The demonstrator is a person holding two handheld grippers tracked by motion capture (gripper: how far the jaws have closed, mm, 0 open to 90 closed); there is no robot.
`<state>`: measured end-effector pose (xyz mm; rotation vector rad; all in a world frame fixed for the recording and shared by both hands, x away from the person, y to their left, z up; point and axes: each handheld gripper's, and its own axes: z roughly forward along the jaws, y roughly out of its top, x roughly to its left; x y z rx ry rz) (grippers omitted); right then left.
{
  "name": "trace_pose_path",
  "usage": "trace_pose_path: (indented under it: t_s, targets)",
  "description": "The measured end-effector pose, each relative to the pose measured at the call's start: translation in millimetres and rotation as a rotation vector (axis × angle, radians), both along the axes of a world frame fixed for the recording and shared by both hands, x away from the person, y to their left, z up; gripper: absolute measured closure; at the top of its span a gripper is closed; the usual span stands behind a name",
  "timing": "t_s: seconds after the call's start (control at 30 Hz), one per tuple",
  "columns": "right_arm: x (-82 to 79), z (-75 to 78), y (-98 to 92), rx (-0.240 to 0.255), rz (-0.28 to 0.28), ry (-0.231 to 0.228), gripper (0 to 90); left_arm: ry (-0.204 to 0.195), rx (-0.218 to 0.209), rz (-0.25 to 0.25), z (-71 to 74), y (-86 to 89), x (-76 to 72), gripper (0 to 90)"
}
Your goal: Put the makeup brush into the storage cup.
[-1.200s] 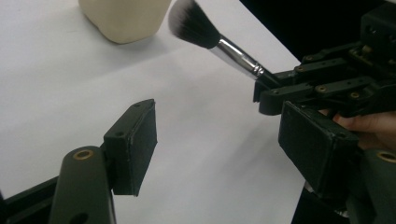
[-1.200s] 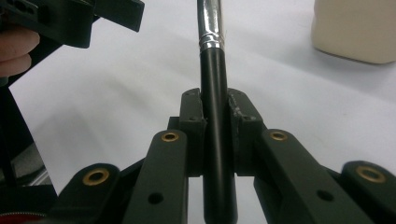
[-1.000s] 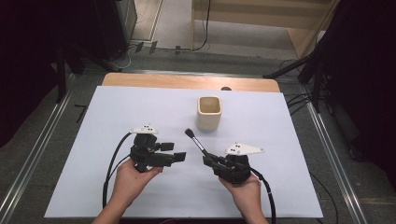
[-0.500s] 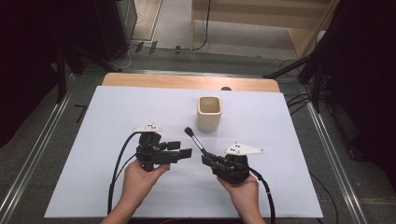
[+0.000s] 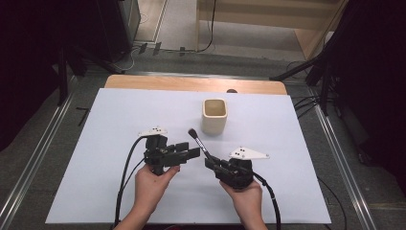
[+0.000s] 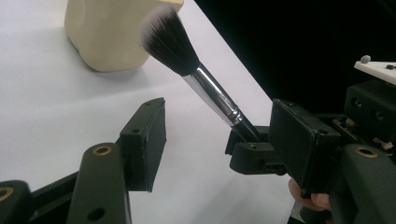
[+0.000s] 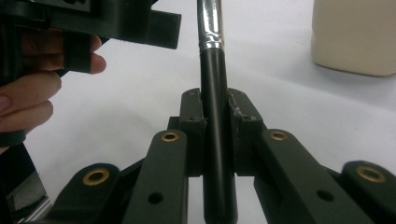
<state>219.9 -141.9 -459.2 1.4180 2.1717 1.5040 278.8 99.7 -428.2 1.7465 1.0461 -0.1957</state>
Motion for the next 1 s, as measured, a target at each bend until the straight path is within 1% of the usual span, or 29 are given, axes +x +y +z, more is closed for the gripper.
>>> trace_pose_path:
  t_s: [0.07, 0.13, 0.3, 0.33, 0.4, 0.47, 0.67, 0.8, 0.9, 0.93, 1.0]
  targets:
    - [-0.2, -1.2, 1.2, 0.007, -0.005, 0.0, 79.0, 0.002, 0.003, 0.002, -1.7, -2.1, -0.5, 38.0]
    - [-0.7, -2.2, 2.2, 0.009, -0.011, 0.006, 79.0, 0.008, -0.01, 0.009, -3.2, -4.0, -0.6, 38.1]
    - [-2.3, -5.4, 3.5, 0.028, -0.022, 0.019, 79.0, 0.014, -0.012, 0.018, -4.7, -7.0, 0.5, 38.8]
    - [-2.5, -6.0, 3.4, 0.03, -0.024, 0.02, 79.0, 0.022, -0.015, 0.018, -5.1, -7.3, 1.0, 38.9]
    - [-3.5, -6.6, 3.4, 0.04, -0.031, 0.023, 79.0, 0.016, -0.011, 0.026, -5.7, -7.9, 1.6, 39.0]
    - [-4.2, -6.9, 3.7, 0.052, -0.037, 0.023, 79.0, 0.019, -0.011, 0.036, -6.3, -8.6, 2.1, 39.1]
    - [-5.4, -8.0, 6.9, 0.074, -0.049, 0.032, 79.0, 0.016, -0.011, 0.04, -7.6, -11.1, 2.8, 39.2]
    - [-5.2, -10.7, 7.8, 0.111, -0.045, 0.057, 79.0, 0.018, -0.011, 0.038, -8.4, -12.7, 3.0, 39.7]
    - [-5.1, -12.3, 8.0, 0.132, -0.049, 0.063, 79.0, 0.015, -0.009, 0.044, -9.0, -13.4, 3.3, 40.2]
    - [-5.2, -12.5, 8.3, 0.131, -0.05, 0.064, 79.0, 0.017, -0.003, 0.041, -9.2, -13.2, 3.8, 40.4]
    - [-5.5, -12.7, 9.2, 0.133, -0.049, 0.066, 79.0, 0.02, -0.008, 0.046, -9.8, -13.7, 4.1, 40.8]
